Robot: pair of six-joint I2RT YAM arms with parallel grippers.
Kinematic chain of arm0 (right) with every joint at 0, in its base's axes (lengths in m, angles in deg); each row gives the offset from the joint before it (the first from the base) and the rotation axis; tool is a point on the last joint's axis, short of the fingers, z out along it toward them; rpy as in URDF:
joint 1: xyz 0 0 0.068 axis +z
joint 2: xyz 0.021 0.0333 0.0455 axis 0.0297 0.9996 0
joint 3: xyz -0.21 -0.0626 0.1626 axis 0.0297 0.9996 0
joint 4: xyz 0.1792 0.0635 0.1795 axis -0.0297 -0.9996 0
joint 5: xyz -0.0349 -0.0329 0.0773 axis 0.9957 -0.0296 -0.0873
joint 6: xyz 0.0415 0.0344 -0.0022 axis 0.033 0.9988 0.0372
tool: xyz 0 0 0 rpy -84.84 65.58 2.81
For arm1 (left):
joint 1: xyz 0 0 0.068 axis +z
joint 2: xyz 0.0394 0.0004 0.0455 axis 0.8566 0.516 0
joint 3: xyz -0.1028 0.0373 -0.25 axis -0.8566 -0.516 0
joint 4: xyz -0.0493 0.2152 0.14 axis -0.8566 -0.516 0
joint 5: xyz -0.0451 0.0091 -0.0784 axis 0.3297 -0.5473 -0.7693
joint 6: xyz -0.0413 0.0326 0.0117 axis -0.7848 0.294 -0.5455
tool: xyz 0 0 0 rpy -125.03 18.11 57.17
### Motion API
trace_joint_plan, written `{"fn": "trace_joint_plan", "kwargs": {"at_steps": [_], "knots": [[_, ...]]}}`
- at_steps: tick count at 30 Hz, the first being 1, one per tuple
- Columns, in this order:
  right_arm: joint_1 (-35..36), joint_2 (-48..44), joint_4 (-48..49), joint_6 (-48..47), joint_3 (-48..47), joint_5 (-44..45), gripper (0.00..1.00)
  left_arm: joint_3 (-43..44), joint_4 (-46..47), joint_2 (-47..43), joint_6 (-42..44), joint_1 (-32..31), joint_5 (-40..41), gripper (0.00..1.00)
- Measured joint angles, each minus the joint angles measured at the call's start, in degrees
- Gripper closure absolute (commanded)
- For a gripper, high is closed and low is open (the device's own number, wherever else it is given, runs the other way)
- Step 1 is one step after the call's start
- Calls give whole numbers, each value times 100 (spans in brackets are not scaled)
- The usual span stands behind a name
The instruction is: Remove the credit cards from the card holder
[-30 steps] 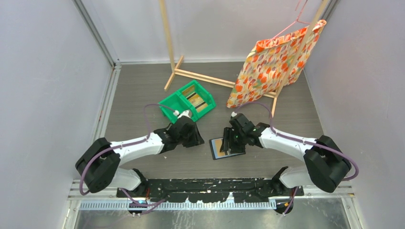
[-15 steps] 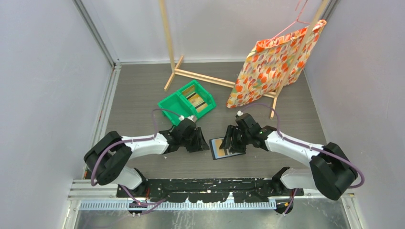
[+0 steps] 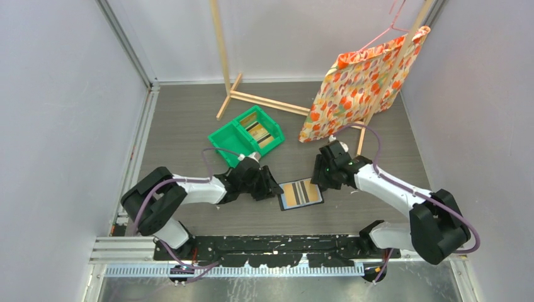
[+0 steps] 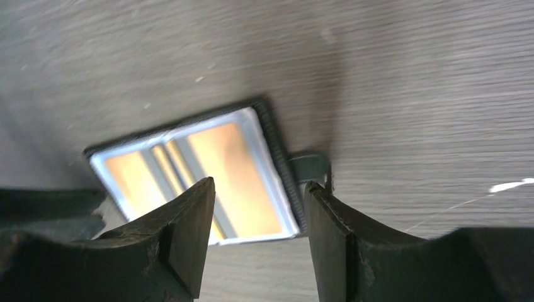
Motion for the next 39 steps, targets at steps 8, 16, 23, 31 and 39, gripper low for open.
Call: {"fn": "trace_joint_plan", "kwargs": {"at_steps": [8, 16, 23, 31, 39], "knots": [[-645, 350, 85, -160, 31, -44, 41, 13, 887, 411, -236, -85, -72, 50], [-931, 487, 686, -114, 332, -647, 41, -151, 2076, 868, -542, -83, -240, 50], [-981, 514, 986, -44, 411, -890, 41, -210, 2455, 1021, -629, -79, -326, 50], [-999, 516, 1246, 52, 494, -1049, 41, -369, 2577, 938, -566, -79, -334, 52], [-999, 549, 1373, 92, 511, -1137, 41, -385, 2691, 1021, -461, -79, -490, 64]]}}
